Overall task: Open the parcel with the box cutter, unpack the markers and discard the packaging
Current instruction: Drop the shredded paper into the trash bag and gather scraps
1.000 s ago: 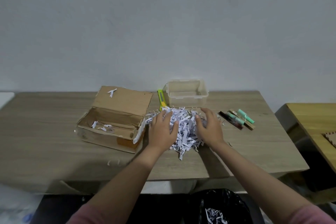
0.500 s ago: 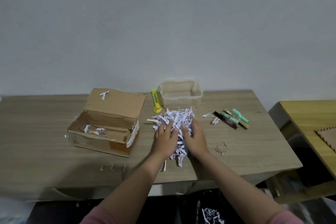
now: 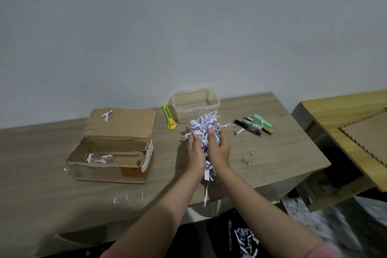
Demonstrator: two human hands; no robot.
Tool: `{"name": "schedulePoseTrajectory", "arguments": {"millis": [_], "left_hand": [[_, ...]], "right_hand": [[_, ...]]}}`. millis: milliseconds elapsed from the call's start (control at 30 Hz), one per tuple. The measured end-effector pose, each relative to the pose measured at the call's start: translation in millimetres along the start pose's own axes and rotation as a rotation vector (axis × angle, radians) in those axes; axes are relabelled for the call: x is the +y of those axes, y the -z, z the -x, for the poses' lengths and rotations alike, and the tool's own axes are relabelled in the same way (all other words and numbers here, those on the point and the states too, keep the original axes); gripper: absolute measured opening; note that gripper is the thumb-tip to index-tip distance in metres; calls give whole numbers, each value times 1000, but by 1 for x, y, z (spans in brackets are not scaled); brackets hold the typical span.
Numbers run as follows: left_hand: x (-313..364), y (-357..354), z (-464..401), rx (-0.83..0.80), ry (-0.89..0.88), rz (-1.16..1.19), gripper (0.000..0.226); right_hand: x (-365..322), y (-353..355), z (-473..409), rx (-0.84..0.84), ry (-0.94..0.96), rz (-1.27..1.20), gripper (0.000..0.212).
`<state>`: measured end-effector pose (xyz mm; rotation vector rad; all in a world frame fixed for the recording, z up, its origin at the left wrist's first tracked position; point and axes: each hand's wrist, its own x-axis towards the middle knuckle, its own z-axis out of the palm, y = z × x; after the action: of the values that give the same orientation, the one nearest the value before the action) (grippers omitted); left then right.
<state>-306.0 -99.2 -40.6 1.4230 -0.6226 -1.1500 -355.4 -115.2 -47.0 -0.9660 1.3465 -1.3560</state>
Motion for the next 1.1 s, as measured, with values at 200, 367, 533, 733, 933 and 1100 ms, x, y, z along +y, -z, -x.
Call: {"name": "schedulePoseTrajectory", "arguments": {"millis": [200,367,533,733,933,1100], "left_hand": [[20,-2,29,-99,-27,21,44],[17,-1,71,-242,-4,3,43],[-14,-7,116,-399,9,-135,44],[-82,-12,166,-535,164,-204,42],[-152,-22,174,-522,372,-348,43],[-198,-44,156,-427,504,-461,40]], "right_hand": [[-24,10,25,157,48,-70,20],[-26,35,61,345,30,-76,39],[-13,77,106,541,-58,-74,51],[23,131,160,723,-174,-50,48],[88,165,174,793,-400,-114,41],[146,192,149,773,-592,-119,38]]}}
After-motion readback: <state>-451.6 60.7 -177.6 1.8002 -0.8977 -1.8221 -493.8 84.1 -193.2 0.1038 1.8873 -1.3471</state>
